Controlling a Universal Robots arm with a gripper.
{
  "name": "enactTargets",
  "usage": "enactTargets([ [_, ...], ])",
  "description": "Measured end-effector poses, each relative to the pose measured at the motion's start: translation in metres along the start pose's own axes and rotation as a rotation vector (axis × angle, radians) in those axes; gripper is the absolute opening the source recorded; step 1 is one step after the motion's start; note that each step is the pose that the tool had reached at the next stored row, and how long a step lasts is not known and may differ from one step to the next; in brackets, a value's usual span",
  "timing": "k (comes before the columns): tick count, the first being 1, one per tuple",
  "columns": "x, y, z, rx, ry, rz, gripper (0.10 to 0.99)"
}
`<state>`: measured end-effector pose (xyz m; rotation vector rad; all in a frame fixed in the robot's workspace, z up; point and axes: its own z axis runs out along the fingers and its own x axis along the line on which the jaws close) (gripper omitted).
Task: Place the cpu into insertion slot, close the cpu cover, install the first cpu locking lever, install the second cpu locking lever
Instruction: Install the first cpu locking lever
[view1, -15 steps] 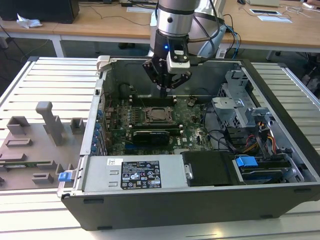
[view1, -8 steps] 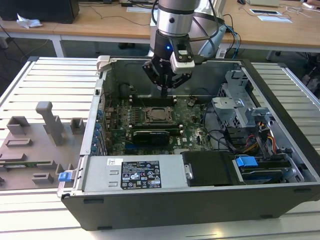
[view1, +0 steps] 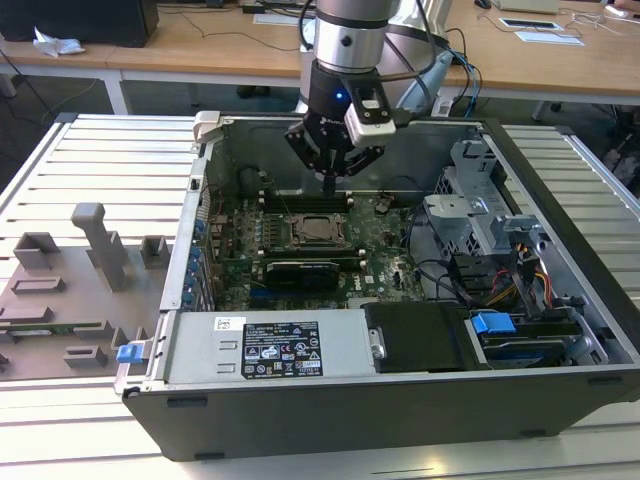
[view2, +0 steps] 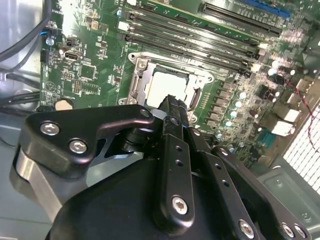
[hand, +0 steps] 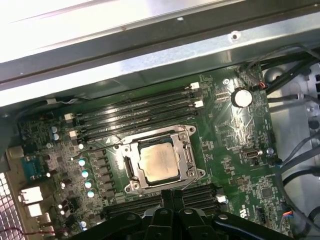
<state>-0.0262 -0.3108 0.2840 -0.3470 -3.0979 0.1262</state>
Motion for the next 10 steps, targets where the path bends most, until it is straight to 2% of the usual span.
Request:
enactTargets([
  [10,0.0,0.0,0.0,0.001,-0.0084,-0.101,0.106],
])
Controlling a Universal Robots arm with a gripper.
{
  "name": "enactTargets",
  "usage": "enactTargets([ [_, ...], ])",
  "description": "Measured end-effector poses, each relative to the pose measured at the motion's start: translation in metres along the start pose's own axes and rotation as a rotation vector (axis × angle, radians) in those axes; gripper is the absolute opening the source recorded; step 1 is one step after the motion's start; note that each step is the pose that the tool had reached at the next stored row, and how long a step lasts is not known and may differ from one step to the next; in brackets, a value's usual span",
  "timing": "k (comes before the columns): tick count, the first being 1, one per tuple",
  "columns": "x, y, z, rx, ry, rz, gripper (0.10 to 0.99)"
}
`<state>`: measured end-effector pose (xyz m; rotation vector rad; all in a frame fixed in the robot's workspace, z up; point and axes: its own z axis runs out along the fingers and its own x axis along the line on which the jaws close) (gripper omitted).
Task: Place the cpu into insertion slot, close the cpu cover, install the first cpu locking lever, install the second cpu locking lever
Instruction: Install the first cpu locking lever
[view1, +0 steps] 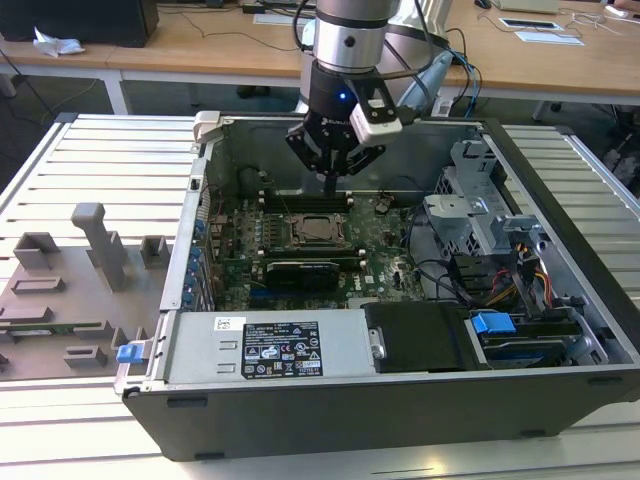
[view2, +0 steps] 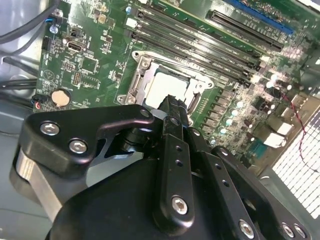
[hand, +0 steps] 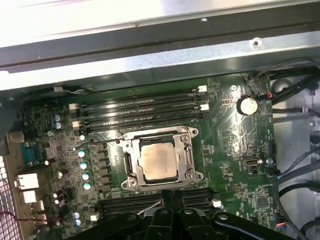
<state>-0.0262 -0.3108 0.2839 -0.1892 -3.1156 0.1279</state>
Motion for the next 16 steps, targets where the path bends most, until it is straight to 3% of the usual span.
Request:
enactTargets([
  [3,0.0,0.0,0.0,-0.004,-0.0026,-0.035,0.106],
  [8,0.0,0.0,0.0,-0.064,-0.0002,-0.086,0.106],
  [10,0.0,0.0,0.0,-0.076,-0.0005,-0.11,0.106],
  [16,0.0,0.0,0.0,-0.076,-0.0009,-0.119,0.106],
])
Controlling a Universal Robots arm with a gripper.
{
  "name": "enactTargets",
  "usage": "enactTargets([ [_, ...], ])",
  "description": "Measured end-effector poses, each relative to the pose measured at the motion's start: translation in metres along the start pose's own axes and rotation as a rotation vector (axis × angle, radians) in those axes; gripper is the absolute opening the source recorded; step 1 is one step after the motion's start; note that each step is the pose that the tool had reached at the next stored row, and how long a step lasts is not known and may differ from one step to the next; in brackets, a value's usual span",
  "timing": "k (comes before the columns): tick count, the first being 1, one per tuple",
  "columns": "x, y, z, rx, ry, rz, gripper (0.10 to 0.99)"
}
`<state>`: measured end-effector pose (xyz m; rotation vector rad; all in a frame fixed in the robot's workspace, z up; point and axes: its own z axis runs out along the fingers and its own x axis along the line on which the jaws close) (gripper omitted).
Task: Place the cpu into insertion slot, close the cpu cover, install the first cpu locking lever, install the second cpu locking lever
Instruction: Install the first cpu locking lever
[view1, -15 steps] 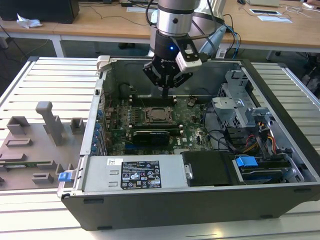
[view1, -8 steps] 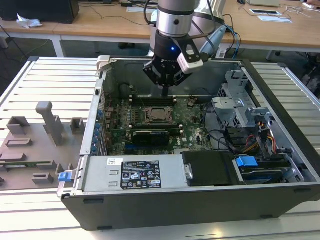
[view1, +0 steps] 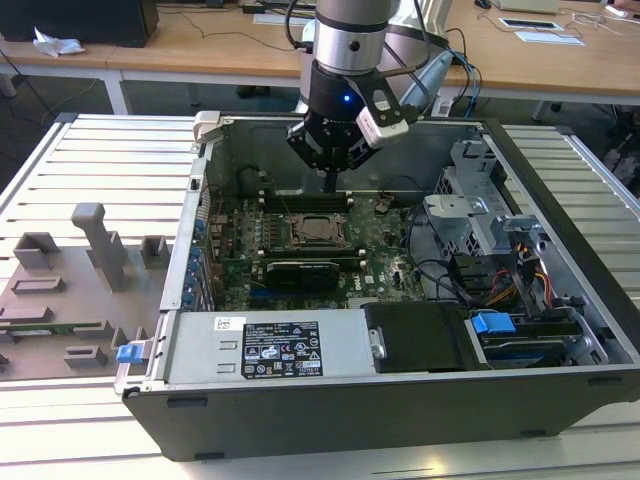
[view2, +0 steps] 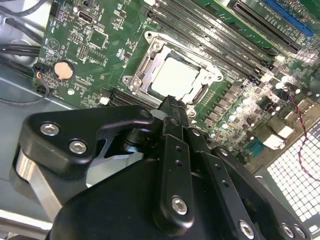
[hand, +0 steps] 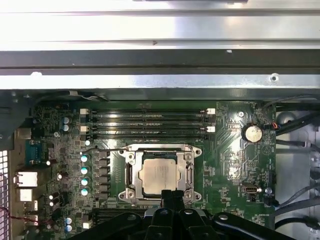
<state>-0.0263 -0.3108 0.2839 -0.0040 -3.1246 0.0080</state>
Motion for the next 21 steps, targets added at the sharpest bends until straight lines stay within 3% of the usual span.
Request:
enactTargets([
  [3,0.0037,0.0,0.0002,0.0,0.0,0.0,0.106],
  [21,0.0776,-0.0002,0.0038,0.0,-0.0047,0.0,0.106],
])
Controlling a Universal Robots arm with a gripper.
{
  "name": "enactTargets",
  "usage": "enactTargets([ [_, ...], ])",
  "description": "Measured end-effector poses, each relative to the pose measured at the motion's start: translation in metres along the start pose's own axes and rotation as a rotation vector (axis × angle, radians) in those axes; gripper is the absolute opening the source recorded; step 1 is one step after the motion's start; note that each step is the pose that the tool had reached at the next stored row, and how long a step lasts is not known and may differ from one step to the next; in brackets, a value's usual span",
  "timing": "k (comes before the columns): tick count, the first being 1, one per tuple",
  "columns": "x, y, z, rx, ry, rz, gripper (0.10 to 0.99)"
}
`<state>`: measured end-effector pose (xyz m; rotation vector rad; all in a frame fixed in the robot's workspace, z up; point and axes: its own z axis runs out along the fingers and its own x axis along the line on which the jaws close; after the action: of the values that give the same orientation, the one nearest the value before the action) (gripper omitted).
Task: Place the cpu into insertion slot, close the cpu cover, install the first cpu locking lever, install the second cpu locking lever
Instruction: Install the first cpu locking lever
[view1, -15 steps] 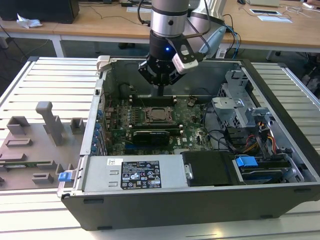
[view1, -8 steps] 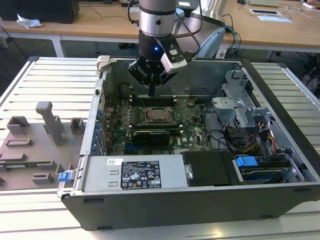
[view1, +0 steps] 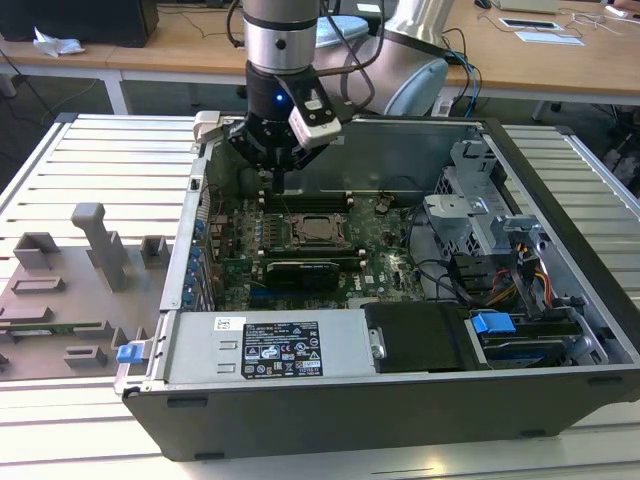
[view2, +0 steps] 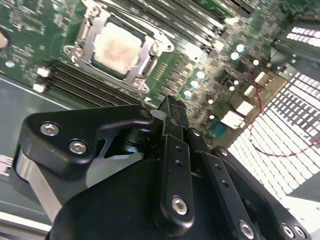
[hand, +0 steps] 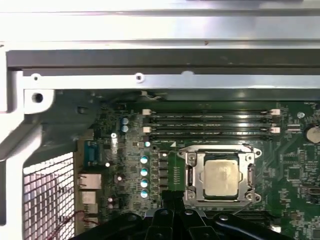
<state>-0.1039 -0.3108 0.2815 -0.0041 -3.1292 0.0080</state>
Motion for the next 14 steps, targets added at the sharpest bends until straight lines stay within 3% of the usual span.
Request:
enactTargets([
  [3,0.017,0.0,0.002,0.0,-0.0001,0.0,0.106],
  [14,0.0267,0.0011,0.0097,0.0,-0.0001,0.0,0.106],
])
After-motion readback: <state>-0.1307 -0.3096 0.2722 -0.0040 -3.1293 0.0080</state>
